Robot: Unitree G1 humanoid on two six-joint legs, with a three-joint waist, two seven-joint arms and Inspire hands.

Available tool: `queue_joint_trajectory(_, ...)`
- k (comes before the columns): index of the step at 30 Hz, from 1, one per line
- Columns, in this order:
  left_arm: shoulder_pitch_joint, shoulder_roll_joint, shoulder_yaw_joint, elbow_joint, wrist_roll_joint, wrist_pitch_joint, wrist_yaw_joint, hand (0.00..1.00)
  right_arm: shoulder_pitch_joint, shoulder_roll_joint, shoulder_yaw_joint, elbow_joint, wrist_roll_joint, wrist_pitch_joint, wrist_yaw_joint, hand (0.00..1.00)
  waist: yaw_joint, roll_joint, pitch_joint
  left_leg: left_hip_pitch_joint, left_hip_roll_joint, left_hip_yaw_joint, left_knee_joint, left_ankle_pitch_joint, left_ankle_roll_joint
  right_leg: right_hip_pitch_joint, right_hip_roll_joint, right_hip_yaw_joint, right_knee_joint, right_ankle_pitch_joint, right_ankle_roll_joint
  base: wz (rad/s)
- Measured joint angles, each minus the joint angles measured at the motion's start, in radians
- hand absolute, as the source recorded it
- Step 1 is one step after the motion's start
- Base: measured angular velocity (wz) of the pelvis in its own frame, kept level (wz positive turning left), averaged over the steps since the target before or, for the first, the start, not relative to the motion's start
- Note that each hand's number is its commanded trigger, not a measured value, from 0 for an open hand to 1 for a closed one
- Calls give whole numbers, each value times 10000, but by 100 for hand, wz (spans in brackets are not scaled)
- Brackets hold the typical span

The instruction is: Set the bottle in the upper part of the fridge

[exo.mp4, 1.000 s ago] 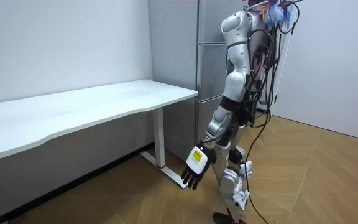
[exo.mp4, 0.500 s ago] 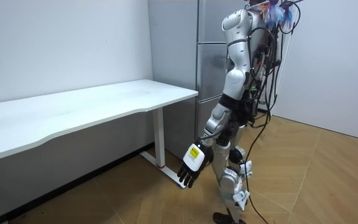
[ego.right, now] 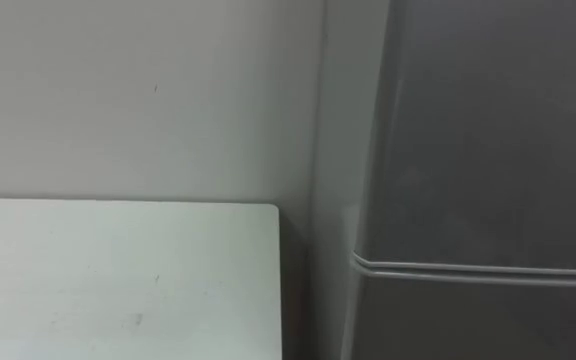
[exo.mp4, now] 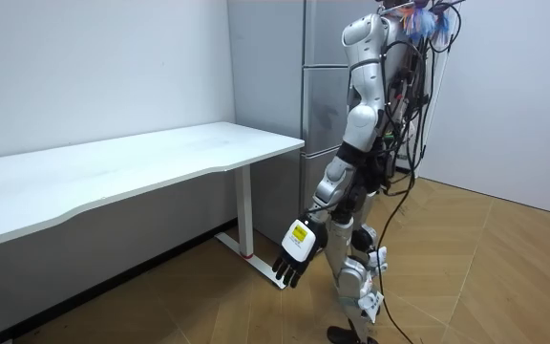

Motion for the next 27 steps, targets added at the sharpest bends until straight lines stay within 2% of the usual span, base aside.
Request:
queue_joint_trajectory(2, 1, -16, -25, -28, -148, -2, 0, 0, 70, 71, 315, 399, 2, 0, 39, 0, -26, 24, 17, 6, 0, 28, 1, -2, -3, -18, 11, 25, -15, -1, 0, -2)
queue_joint_trajectory(6, -41, -50, -95, 29, -199, -32, 1, 0, 209, 580, 767, 1443, -139, 4, 290, 0, -35, 41, 23, 52, 1, 2, 14, -1, -4, 3, 33, 29, -12, -11, -9, -2)
queue_joint_trajectory(10, -23, -206, -90, 77, -199, -32, 2, 0, 340, 1167, 996, 2381, -1231, 122, 634, 0, -7, 140, 23, 81, -1, 14, 5, 0, -5, 22, 25, 15, 7, -16, -6, 0)
queue_joint_trajectory(14, -65, -267, -97, 292, -291, -55, 15, 0, 402, 1188, 1399, 3082, -2167, 134, 893, 0, -12, 195, 31, 124, 7, 34, -3, -1, -5, 37, 35, 119, 35, -16, -7, -3)
queue_joint_trajectory(19, -105, -574, -116, 710, -261, -38, 23, 0, 529, 1197, 2319, 3689, -4686, 348, 1230, 0, 26, 348, 31, 127, 11, 41, -1, -24, -21, 19, 38, 155, 41, -16, -8, -2)
queue_joint_trajectory(23, -122, -521, -499, 806, -281, -37, 23, 0, 486, 1190, 3090, 4319, -6861, 408, 1842, 0, 64, 398, 29, 133, 13, -18, 45, -22, -24, 5, 42, 119, 17, -20, -16, 4)
queue_joint_trajectory(27, -254, -528, -785, 805, -259, -45, 23, 0, 510, 1185, 4045, 4939, -8478, 752, 2544, 0, 336, 426, 28, 193, 8, 44, 23, -21, -26, 13, 50, 181, 64, -36, -29, -5)
